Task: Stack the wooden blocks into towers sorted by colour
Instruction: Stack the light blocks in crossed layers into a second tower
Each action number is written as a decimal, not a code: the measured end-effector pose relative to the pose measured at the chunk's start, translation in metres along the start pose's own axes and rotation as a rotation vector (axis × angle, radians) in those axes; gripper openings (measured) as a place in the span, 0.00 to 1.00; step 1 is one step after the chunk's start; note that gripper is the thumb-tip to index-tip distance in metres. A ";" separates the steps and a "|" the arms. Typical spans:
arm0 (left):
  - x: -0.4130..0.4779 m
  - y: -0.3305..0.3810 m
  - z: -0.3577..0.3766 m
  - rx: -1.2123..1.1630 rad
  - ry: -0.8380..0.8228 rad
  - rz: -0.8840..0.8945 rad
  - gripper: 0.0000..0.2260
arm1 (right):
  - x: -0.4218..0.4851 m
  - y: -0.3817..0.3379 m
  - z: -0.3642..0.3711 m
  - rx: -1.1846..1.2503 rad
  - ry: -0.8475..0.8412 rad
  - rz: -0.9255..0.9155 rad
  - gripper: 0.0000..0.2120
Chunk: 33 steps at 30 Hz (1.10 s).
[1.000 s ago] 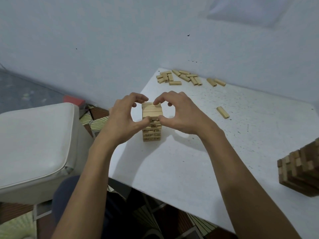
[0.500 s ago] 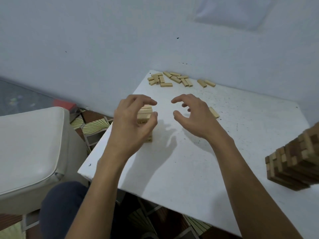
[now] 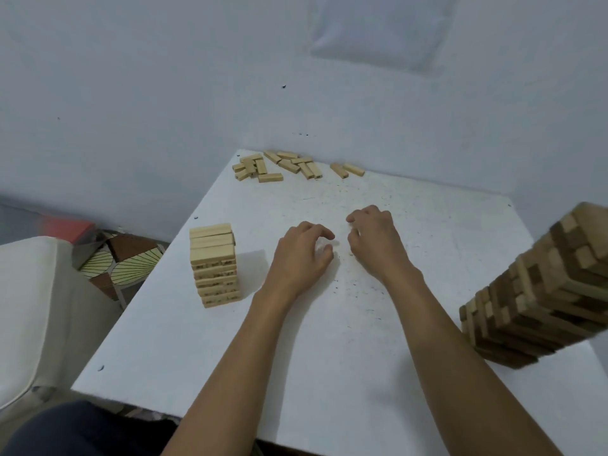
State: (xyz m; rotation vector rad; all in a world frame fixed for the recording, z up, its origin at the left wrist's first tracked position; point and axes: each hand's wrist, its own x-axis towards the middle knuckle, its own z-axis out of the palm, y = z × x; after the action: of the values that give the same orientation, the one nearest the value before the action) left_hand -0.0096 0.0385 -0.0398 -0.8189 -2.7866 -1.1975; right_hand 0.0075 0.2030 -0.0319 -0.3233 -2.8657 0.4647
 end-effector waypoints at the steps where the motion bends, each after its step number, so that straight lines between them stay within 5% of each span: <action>1: 0.008 -0.002 0.004 0.012 0.000 -0.014 0.10 | 0.005 0.002 0.001 0.000 0.005 0.002 0.15; 11: 0.043 -0.025 0.011 -0.043 0.068 -0.019 0.09 | 0.086 0.022 0.024 -0.054 0.049 -0.054 0.21; 21: 0.045 -0.029 0.014 -0.079 0.112 0.001 0.08 | 0.141 0.036 0.043 -0.116 -0.104 -0.045 0.23; 33: 0.045 -0.029 0.013 -0.092 0.143 -0.014 0.09 | 0.040 0.012 0.030 0.012 0.152 -0.152 0.13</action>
State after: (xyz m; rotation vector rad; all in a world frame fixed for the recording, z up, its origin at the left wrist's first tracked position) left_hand -0.0593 0.0515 -0.0599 -0.6892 -2.6460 -1.3389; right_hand -0.0358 0.2156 -0.0560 -0.1316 -2.7129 0.4096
